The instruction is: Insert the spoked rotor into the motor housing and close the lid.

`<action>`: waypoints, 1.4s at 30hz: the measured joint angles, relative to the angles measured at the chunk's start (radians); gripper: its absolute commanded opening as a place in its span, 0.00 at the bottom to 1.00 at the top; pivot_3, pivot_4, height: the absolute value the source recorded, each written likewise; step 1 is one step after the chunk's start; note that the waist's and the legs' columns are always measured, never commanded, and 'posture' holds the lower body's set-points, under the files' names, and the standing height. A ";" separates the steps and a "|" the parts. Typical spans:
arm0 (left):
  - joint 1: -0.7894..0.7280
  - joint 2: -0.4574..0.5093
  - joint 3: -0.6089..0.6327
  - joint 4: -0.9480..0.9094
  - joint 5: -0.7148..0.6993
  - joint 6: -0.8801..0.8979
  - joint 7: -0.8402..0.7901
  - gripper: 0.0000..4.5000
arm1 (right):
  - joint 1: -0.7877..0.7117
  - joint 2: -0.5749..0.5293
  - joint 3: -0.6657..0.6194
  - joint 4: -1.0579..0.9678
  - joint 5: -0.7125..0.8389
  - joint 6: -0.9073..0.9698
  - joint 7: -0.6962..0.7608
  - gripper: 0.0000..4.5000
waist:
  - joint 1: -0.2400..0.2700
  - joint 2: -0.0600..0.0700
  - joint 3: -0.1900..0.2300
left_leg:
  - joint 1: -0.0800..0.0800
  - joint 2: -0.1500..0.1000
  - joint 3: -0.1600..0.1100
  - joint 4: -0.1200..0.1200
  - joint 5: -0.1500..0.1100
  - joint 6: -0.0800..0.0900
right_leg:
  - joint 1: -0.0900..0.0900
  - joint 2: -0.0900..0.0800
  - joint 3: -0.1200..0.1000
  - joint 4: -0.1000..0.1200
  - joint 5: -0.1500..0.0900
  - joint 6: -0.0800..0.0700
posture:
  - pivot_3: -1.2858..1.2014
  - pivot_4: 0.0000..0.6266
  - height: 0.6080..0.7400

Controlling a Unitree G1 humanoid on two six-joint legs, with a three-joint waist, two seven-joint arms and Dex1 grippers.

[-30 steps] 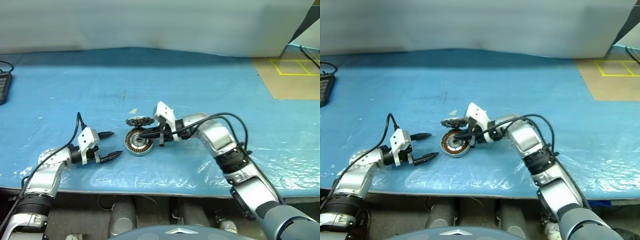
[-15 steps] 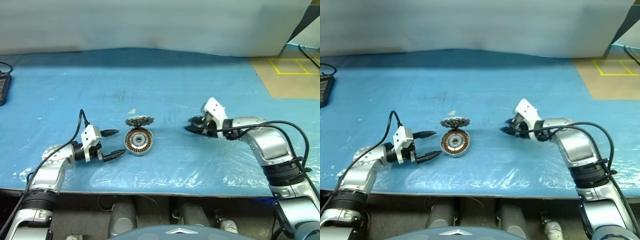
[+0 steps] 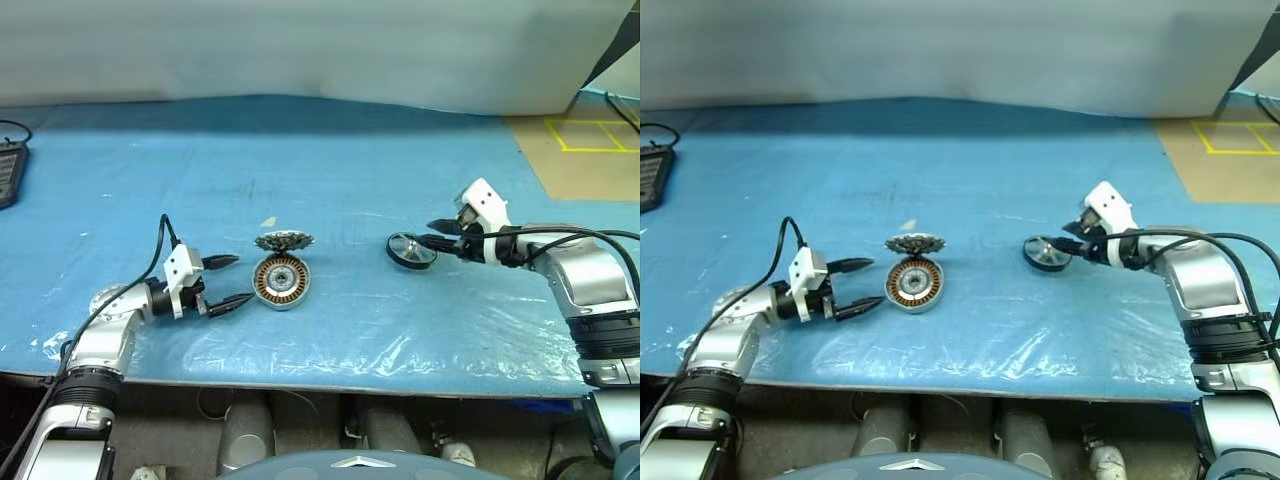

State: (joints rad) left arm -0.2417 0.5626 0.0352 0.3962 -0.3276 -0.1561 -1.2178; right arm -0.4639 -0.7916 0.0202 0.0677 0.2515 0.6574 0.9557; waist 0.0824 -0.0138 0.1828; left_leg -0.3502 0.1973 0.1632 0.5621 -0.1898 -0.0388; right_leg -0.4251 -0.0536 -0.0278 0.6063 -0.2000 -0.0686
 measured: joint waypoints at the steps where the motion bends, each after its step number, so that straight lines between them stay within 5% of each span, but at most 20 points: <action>1: -0.001 0.000 0.000 0.006 0.000 -0.003 0.000 1.00 | 0.002 -0.004 0.000 0.001 0.000 -0.003 0.005 0.61 | 0.000 0.000 0.000 | 0.000 0.000 0.000 0.000 0.000 0.000 | 0.000 0.000 0.000 0.000 0.000 0.000 | 0.52 0.24 1.00; 5: -0.004 -0.002 0.000 0.022 0.002 -0.017 0.000 1.00 | 0.001 0.000 0.000 0.005 0.001 -0.002 0.001 0.90 | 0.002 0.000 0.000 | 0.000 0.000 0.000 0.000 0.000 0.000 | 0.000 0.000 0.000 0.000 0.000 0.000 | 0.52 0.24 1.00; 32: 0.006 -0.002 0.000 0.019 0.019 -0.033 0.032 1.00 | 0.049 0.009 0.052 -0.008 -0.012 -0.002 0.031 0.90 | 0.013 0.000 0.000 | 0.000 0.000 0.000 0.000 0.000 0.001 | 0.000 0.000 0.000 0.000 -0.001 0.001 | 0.52 0.24 1.00; 35: 0.006 -0.003 0.000 0.019 0.019 -0.033 0.032 1.00 | 0.056 0.009 0.059 -0.008 -0.015 -0.002 0.029 0.76 | 0.013 0.000 0.000 | 0.000 0.000 0.000 0.000 0.000 0.001 | 0.000 0.000 0.000 0.000 -0.001 0.002 | 0.52 0.24 1.00; 42: 0.006 -0.002 0.000 0.015 0.020 -0.033 0.035 1.00 | 0.065 0.011 0.063 -0.004 -0.018 -0.025 0.029 0.26 | 0.013 -0.001 0.000 | 0.001 0.000 0.000 0.000 0.000 0.001 | 0.001 0.000 0.000 0.000 -0.003 0.005 | 0.52 0.24 1.00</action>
State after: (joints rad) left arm -0.2354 0.5602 0.0351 0.4114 -0.3073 -0.1888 -1.1829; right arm -0.3988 -0.7806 0.0834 0.0639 0.2339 0.6326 0.9845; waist 0.0952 -0.0145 0.1824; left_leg -0.3494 0.1977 0.1633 0.5624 -0.1902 -0.0383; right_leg -0.4243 -0.0538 -0.0281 0.6061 -0.2030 -0.0635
